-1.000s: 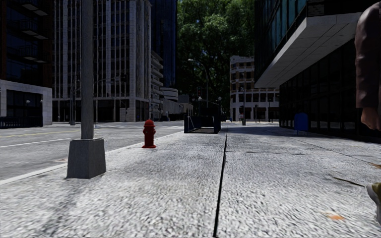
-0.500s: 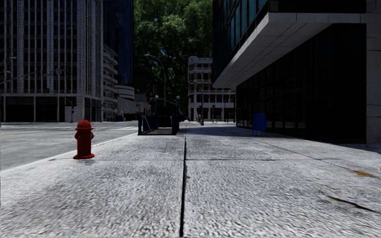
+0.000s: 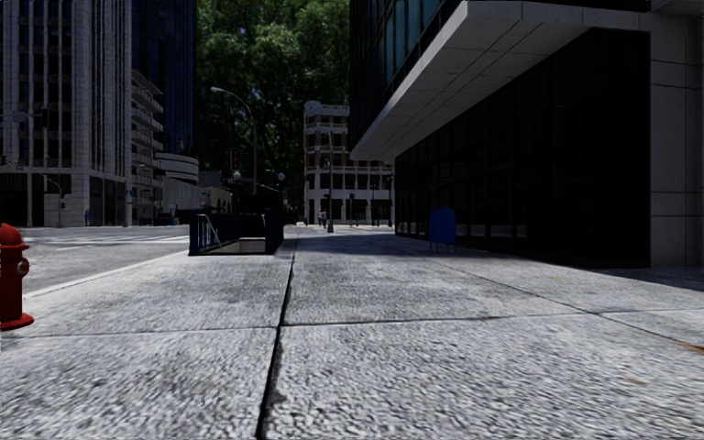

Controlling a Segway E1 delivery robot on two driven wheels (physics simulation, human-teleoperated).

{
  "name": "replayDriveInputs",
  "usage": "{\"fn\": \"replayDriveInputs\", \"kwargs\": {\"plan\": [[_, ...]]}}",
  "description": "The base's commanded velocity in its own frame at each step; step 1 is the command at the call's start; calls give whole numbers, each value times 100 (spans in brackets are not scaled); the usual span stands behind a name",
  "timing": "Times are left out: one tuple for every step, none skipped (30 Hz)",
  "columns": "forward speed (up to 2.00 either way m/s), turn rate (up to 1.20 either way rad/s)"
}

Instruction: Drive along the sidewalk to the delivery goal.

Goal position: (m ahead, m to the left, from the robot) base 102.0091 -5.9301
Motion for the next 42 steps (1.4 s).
{"fn": "replayDriveInputs", "kwargs": {"plan": [[200, 0], [200, 0], [200, 0], [200, 0], [200, 0], [200, 0], [200, 0], [200, 0], [200, 0], [200, 0], [200, 0], [200, 0], [200, 0], [200, 0], [200, 0], [200, 0], [200, 0], [200, 0], [200, 0], [200, 0], [200, 0], [200, 0], [200, 0], [200, 0], [200, 0], [200, 0], [200, 0], [200, 0], [200, 0], [200, 0], [200, 0], [200, 0], [200, 2], [200, 6], [200, 6], [200, 10], [200, 14], [200, 17], [200, 17], [200, 18], [200, 20], [200, 20]]}}
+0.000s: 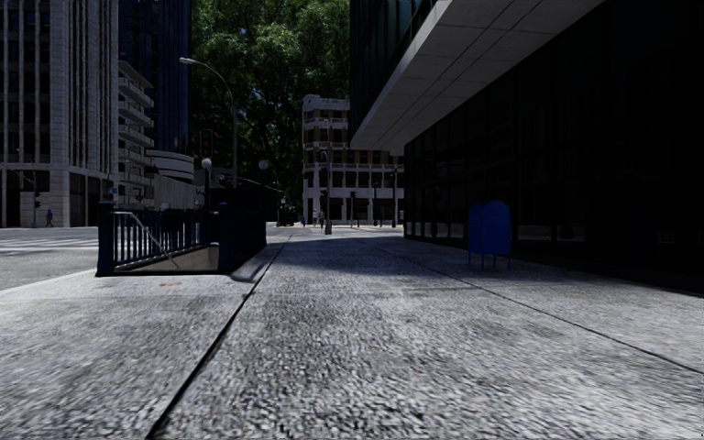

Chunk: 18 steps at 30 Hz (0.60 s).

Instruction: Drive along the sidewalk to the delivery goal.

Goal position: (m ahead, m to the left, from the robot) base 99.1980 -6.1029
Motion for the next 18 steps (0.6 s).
{"fn": "replayDriveInputs", "kwargs": {"plan": [[200, 20], [200, 21], [200, 15], [200, 0], [200, 0], [200, 0], [200, 0], [200, 0], [200, 0], [200, 0], [200, 0], [200, 0], [200, 0], [200, 0], [200, 0], [200, 0], [200, 0], [200, 0]]}}
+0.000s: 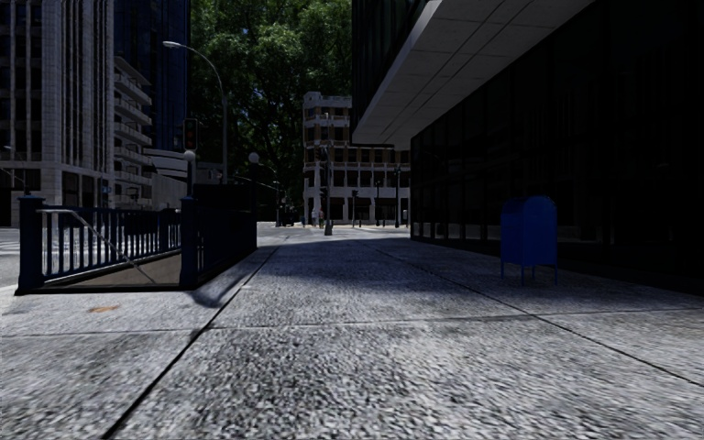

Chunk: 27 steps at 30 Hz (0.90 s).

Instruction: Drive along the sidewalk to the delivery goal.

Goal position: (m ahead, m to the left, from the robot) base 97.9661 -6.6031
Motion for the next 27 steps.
{"fn": "replayDriveInputs", "kwargs": {"plan": [[200, 0], [200, 0], [200, 0], [200, 0], [200, 0], [200, 0], [200, 0], [200, 0], [200, 0], [200, 0], [200, 0], [200, 0], [200, 0], [200, 0], [200, 0], [200, 0], [200, 0], [200, 0], [200, 0], [200, 0], [200, 0], [200, 0], [200, 0], [200, 0], [200, 0], [200, 0], [200, 0]]}}
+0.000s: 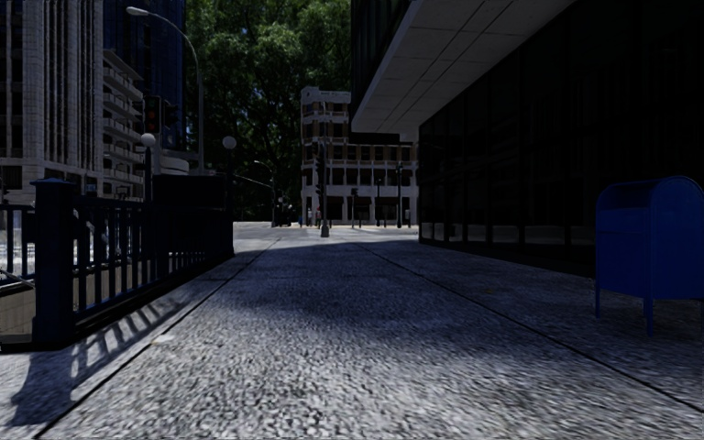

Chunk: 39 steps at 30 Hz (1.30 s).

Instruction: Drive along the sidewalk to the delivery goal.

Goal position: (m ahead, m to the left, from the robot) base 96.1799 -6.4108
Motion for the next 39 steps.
{"fn": "replayDriveInputs", "kwargs": {"plan": [[200, 0], [200, 0], [200, 0], [200, 0], [200, 0], [200, 0], [200, 0], [200, 0], [200, 0], [200, 0], [200, 0], [200, 0], [200, 0], [200, 0], [200, 0], [200, 0], [200, 0], [200, 0], [200, 0], [200, 0], [200, 0], [200, 0], [200, 0], [200, 0], [200, 0], [200, 0], [200, 0], [200, 0], [200, 0], [200, 0], [200, 0], [200, 0], [200, 0], [200, 0], [200, 0], [200, 0], [200, 0], [200, 0], [200, 0]]}}
